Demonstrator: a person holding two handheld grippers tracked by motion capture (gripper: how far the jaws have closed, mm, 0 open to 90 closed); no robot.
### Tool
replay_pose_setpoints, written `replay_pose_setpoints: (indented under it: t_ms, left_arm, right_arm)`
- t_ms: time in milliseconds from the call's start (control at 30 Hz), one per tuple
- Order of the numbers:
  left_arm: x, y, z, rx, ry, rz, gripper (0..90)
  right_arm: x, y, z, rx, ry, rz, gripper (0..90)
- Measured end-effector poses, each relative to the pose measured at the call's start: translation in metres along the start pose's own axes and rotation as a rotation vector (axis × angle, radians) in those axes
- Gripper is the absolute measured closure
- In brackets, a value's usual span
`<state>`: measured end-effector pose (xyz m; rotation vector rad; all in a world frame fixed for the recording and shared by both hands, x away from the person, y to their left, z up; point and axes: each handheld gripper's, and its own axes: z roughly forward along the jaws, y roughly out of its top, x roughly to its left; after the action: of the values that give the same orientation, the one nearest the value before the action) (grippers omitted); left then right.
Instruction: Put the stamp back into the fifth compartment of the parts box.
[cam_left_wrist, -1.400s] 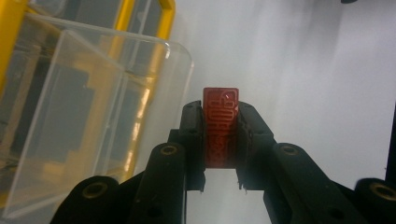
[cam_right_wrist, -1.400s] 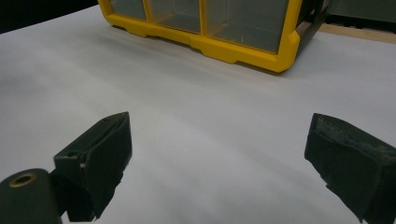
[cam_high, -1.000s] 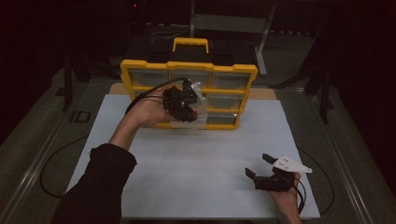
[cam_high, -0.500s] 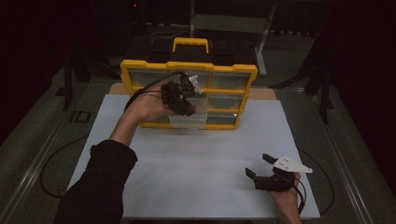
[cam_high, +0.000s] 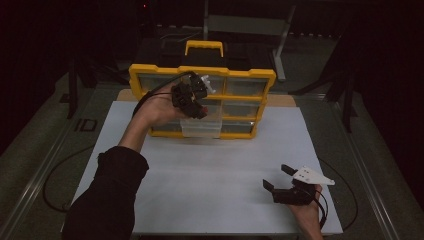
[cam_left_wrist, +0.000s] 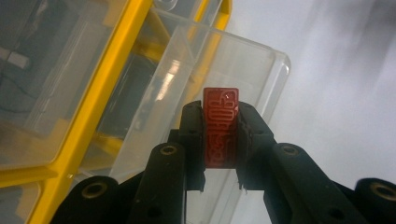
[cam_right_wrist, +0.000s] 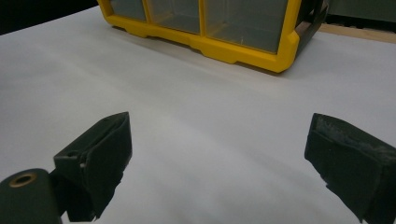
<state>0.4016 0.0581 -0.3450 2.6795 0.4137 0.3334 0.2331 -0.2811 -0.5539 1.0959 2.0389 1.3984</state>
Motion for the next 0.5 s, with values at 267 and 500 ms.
replay_pose_setpoints:
  t_ms: [267, 500]
  left_arm:
    - [0.0039, -0.0007, 0.0077, 0.034, 0.021, -0.018, 75.7]
    - [0.0056, -0.0033, 0.0096, 0.038, 0.028, -0.034, 75.6]
  right_arm:
    - [0.0000, 0.0000, 0.0000, 0.001, 0.000, -0.002, 7.2]
    - [0.0000, 0.0000, -0.0001, 0.001, 0.000, -0.001, 7.2]
